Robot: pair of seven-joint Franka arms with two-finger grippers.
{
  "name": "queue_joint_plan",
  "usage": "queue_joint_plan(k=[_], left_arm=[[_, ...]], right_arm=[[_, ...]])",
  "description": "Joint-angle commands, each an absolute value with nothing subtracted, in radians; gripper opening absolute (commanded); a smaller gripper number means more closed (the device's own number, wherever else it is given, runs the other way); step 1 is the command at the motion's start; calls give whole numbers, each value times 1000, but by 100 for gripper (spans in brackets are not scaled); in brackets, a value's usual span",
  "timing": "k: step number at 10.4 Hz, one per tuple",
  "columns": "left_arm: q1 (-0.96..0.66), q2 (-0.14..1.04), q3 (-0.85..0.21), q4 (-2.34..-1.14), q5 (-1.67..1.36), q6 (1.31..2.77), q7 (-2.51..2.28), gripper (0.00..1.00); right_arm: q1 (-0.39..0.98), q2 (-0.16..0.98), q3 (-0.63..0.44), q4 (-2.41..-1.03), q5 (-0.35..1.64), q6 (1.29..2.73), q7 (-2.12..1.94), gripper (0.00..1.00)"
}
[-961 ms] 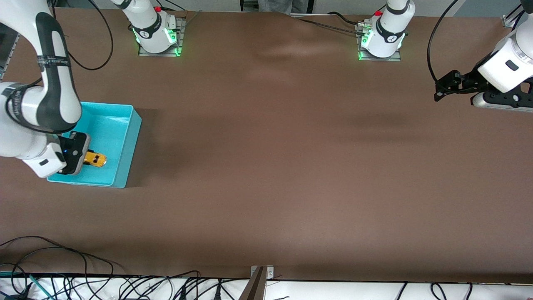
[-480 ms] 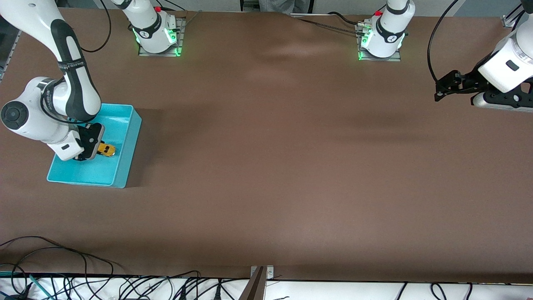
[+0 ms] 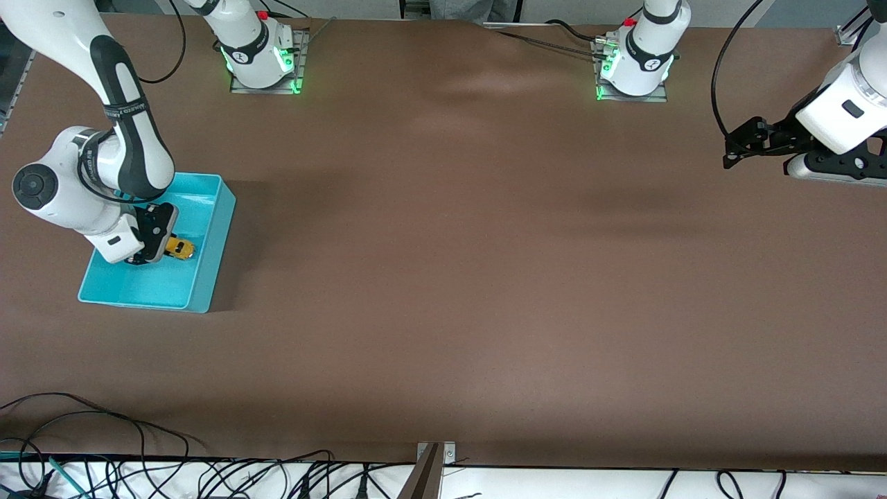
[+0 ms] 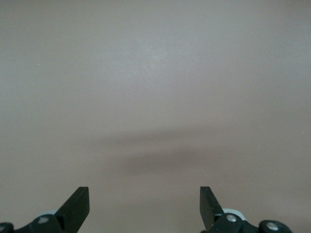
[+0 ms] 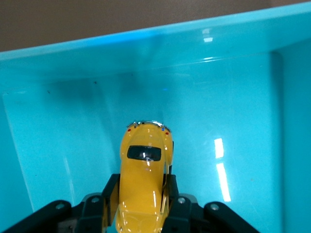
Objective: Wind up and store yellow beetle car
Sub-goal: 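Lower the car into the cyan bin and open the right gripper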
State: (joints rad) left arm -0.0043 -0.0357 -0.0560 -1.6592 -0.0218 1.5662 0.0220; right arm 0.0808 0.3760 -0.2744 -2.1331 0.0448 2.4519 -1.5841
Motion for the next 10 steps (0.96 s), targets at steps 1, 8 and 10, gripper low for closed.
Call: queue_joint_plan(k=[1, 8, 10], left_arm=[[0, -28, -60, -1634, -20, 1545, 15, 100], [0, -28, -60, -1634, -20, 1545, 15, 100], [0, -28, -61, -1635, -20, 1545, 15, 100]], right_arm=[[80, 373, -275, -2152, 43, 2483, -1597, 0], [84, 309, -267, -2097, 49, 2401, -1577, 88], [83, 307, -268, -1935, 51, 2212, -1554, 100]])
